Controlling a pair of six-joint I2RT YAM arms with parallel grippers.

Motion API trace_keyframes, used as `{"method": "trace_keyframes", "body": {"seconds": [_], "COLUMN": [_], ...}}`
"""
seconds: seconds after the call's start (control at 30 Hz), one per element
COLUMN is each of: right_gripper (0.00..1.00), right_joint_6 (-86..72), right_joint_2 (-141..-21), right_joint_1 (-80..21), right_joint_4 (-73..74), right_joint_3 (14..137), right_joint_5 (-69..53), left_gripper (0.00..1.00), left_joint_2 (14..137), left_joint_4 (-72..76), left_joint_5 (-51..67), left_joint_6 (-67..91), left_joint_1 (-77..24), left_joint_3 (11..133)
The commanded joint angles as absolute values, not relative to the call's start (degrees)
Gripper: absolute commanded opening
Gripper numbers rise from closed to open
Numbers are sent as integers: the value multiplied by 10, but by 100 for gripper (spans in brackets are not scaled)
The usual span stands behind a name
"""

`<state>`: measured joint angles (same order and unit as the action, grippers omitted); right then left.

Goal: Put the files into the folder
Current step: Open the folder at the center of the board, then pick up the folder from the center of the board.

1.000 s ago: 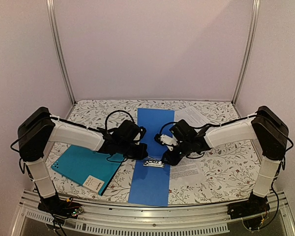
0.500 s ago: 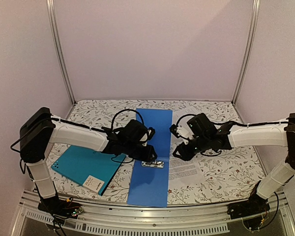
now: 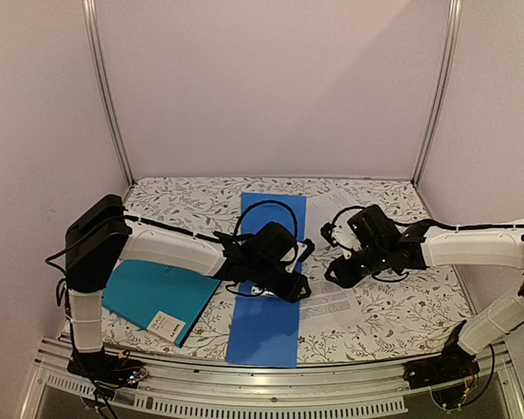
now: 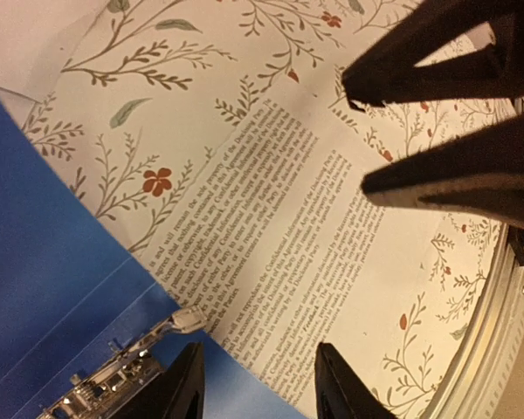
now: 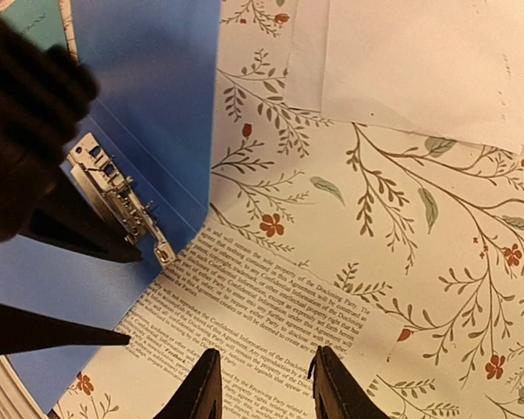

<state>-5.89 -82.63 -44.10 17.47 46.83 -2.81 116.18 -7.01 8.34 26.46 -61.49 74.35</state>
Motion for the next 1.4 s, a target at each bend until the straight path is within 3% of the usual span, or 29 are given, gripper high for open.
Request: {"method": "trace_keyframes", "body": {"seconds": [0.0, 0.3, 0.47, 0.67, 0.83, 1.0, 1.2, 1.37], "right_gripper": [37, 44, 52, 56, 56, 55, 54, 53], "right_joint_6": [-98, -187, -231, -264, -284, -286, -276, -271], "right_joint_2": [-817, -838, -862, -868, -841, -841, -843, -837], "right_joint_1": [-415, -380, -376, -375, -376, -376, -375, -376], "right_joint_4": [211, 303, 350, 368, 350, 346, 348, 347], "right_joint_3": [462, 487, 497, 476, 438, 432, 426, 423], "right_joint_5": [16, 27, -26, -86, -109, -116, -123, -121], "left_gripper": [45, 57, 60, 70, 81, 86, 97, 98], "left_joint_2": [1169, 1065, 990, 918, 902, 924, 965, 1006], "left_joint_4": [-105, -117, -143, -149, -115, -118, -71, -65], "left_joint_5": [77, 7, -86, -101, -52, -15, 151, 226], "left_joint_6": [198, 175, 171, 185, 161, 126, 90, 36], "left_joint_1": [-634, -637, -621, -562, -500, -450, -378, -349], "left_joint_3": [770, 722, 665, 594, 558, 568, 573, 612]}}
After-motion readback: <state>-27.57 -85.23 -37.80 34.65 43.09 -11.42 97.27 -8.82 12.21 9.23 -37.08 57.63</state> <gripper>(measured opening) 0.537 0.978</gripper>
